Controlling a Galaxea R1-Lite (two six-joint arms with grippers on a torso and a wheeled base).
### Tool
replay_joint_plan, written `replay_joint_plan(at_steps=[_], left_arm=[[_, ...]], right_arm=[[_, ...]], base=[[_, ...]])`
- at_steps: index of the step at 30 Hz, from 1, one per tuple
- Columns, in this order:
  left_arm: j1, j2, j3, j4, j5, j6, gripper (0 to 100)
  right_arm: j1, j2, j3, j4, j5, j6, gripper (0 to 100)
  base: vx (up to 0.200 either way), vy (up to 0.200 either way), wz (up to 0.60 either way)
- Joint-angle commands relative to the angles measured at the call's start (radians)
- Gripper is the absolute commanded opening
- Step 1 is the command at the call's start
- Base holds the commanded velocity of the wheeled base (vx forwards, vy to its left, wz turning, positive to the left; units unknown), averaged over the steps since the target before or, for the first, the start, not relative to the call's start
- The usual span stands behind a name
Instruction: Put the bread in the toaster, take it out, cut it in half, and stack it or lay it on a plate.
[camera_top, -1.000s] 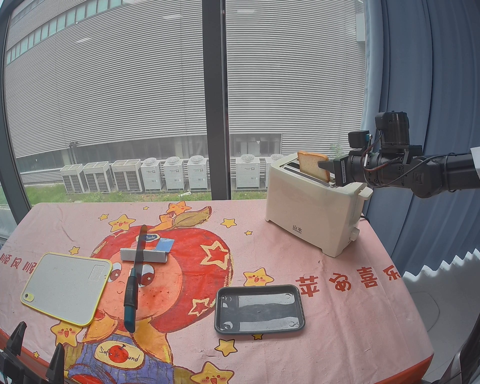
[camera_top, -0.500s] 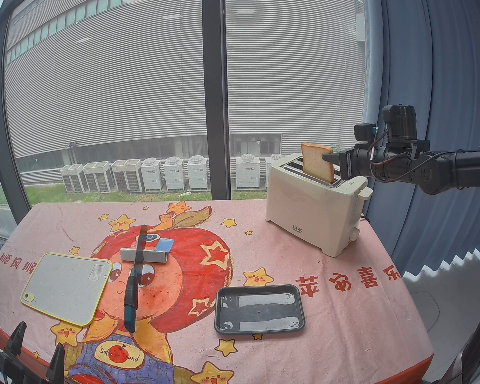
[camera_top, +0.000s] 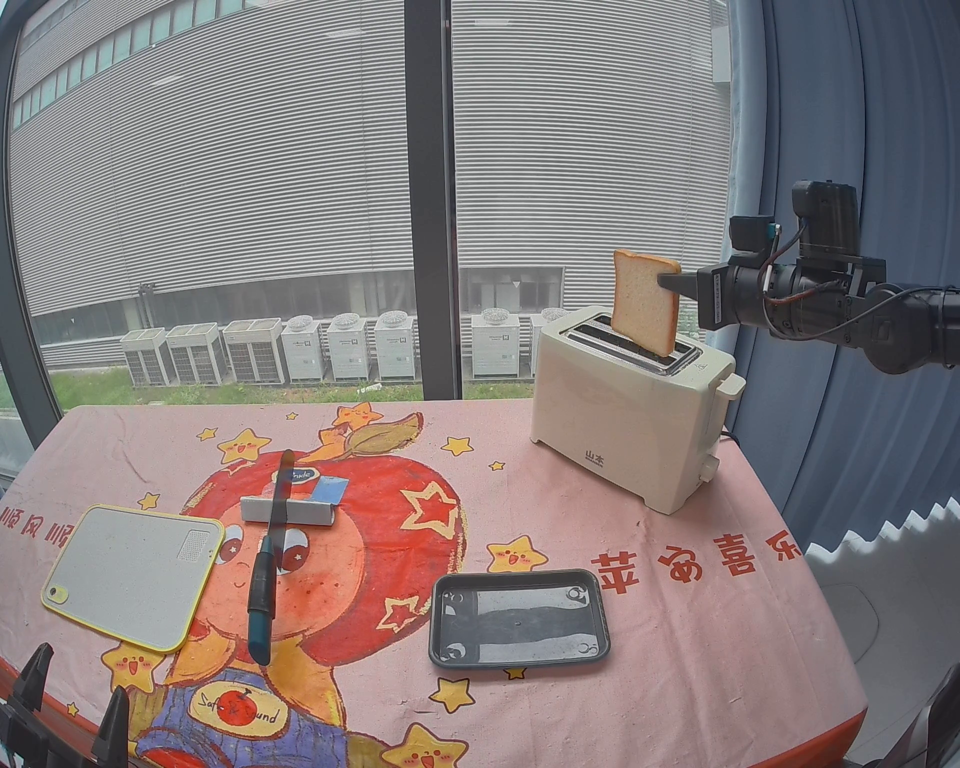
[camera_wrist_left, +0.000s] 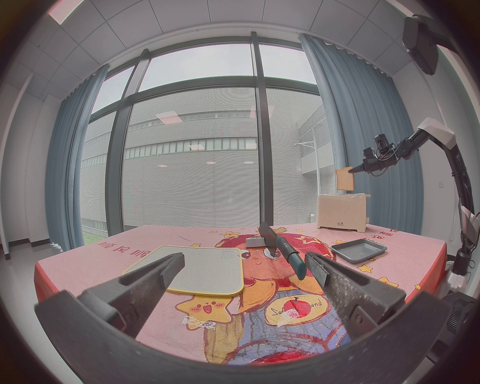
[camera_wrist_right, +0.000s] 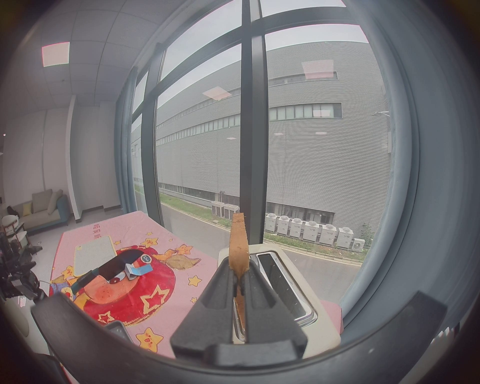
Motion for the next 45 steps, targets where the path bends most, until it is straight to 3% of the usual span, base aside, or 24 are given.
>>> replay_joint_plan(at_steps=[1, 14, 34, 45], left_arm=[[0.000, -0.007, 0.016, 0.000, 0.000, 0.000, 100], [0.000, -0.007, 0.016, 0.000, 0.000, 0.000, 100], [0.000, -0.007, 0.016, 0.000, 0.000, 0.000, 100], [0.000, -0.005, 0.016, 0.000, 0.000, -0.001, 100]], right_arm=[[0.002, -0.036, -0.006, -0.003, -0.005, 0.006, 0], [0.003, -0.137, 0.047, -0.002, -0.006, 0.031, 0], [0.011, -0.332, 0.288, -0.006, -0.005, 0.025, 0], [0.019, -0.461, 0.371, -0.005, -0.006, 0.029, 0]], base=[[0.000, 0.000, 0.00], [0.000, 0.000, 0.00], [0.000, 0.000, 0.00], [0.000, 0.000, 0.00]])
